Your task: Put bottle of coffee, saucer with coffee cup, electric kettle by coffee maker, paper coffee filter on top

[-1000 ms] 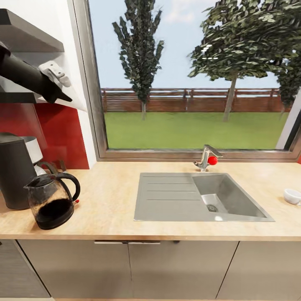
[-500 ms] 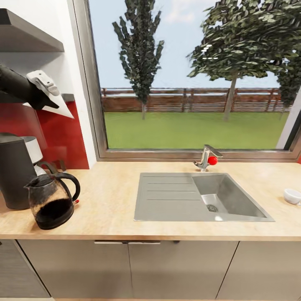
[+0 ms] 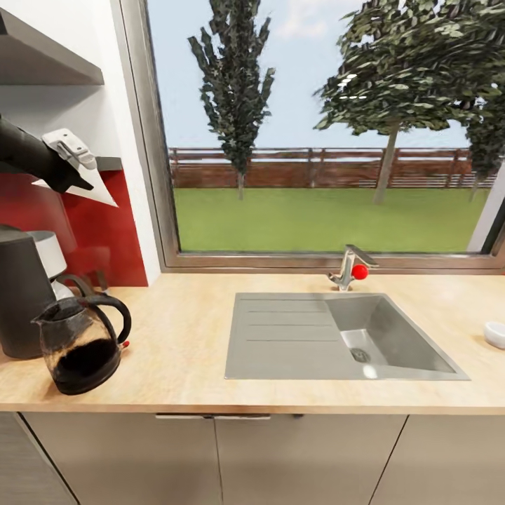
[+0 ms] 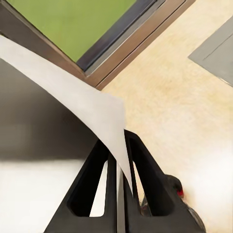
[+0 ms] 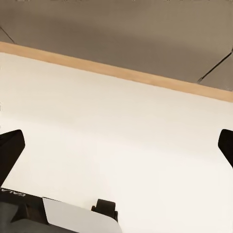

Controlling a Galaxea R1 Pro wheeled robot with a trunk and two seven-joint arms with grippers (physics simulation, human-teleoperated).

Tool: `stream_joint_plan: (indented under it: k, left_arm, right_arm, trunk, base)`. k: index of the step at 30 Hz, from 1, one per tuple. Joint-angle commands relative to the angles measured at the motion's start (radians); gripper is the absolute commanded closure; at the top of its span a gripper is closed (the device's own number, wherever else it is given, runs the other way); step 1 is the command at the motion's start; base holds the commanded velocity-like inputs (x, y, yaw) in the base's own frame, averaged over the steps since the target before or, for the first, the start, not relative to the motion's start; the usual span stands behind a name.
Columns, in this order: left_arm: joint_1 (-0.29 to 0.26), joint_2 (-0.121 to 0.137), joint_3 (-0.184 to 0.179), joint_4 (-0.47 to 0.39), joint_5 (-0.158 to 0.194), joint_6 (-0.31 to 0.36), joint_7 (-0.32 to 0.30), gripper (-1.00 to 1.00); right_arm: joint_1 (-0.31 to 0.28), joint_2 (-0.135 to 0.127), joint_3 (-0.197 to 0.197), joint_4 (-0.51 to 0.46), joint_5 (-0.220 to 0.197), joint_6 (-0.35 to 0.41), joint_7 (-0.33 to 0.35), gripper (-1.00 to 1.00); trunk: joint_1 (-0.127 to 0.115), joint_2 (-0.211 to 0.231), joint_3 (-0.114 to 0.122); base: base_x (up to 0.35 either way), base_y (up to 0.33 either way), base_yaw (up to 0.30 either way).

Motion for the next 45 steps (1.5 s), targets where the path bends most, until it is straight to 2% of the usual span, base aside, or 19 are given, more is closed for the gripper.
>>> stream_joint_plan:
  k: [1,5,7,9,12,21,32,37,45]
  left_arm:
    - [-0.003,0.002,-0.005,0.0,0.007,0.005,0.004,1.0]
    - [-0.003,0.012,-0.006,0.0,0.007,0.005,0.004,1.0]
    - [-0.002,0.023,-0.006,-0.001,0.008,0.005,0.005,1.0]
    - [-0.002,0.046,-0.006,-0.003,0.008,0.005,0.005,1.0]
    - [-0.002,0.059,-0.006,-0.004,0.008,0.005,0.004,1.0]
    - [-0.002,0.065,-0.006,-0.008,0.008,0.005,0.004,1.0]
    - [-0.002,0.067,-0.006,-0.01,0.008,0.005,0.004,1.0]
    - [-0.002,0.083,-0.007,-0.009,0.009,0.005,0.004,1.0]
    - [-0.002,0.09,-0.011,-0.007,0.009,0.005,0.004,1.0]
  right_arm:
    - [-0.001,0.0,-0.001,0.001,0.007,-0.003,0.001,-1.0]
    - [-0.001,0.0,-0.001,0.001,0.007,-0.003,0.001,-1.0]
    - [-0.001,0.0,-0.001,0.001,0.007,-0.003,0.001,-1.0]
    - [-0.001,0.0,-0.001,0.001,0.007,-0.003,0.001,-1.0]
    - [-0.001,0.0,-0.001,0.001,0.007,-0.003,0.001,-1.0]
    - [-0.001,0.0,-0.002,0.001,0.007,-0.003,0.001,-1.0]
    - [-0.001,0.001,-0.001,0.001,0.007,-0.002,0.0,-1.0]
    - [-0.001,0.001,0.0,0.001,0.007,-0.002,0.001,-1.0]
    - [-0.001,0.001,-0.001,0.001,0.007,-0.002,0.0,-1.0]
  trunk:
    - [0.0,-0.001,-0.001]
    - [0.0,-0.001,-0.001]
    - [0.0,-0.001,-0.001]
    - [0.0,-0.001,-0.001]
    - [0.0,-0.001,-0.001]
    - [0.0,-0.001,-0.001]
    - [0.0,-0.001,-0.001]
    - [0.0,-0.001,-0.001]
    - [0.0,-0.001,-0.001]
  base:
    - [0.126,0.111,0.0]
    - [0.172,0.158,0.0]
    - [0.116,0.108,0.0]
    - [0.05,0.087,0.0]
    - [0.017,0.17,0.0]
    - [0.002,0.052,-0.144]
    - [-0.014,0.161,-0.012]
    - [-0.001,0.195,0.0]
    - [0.0,0.127,0.0]
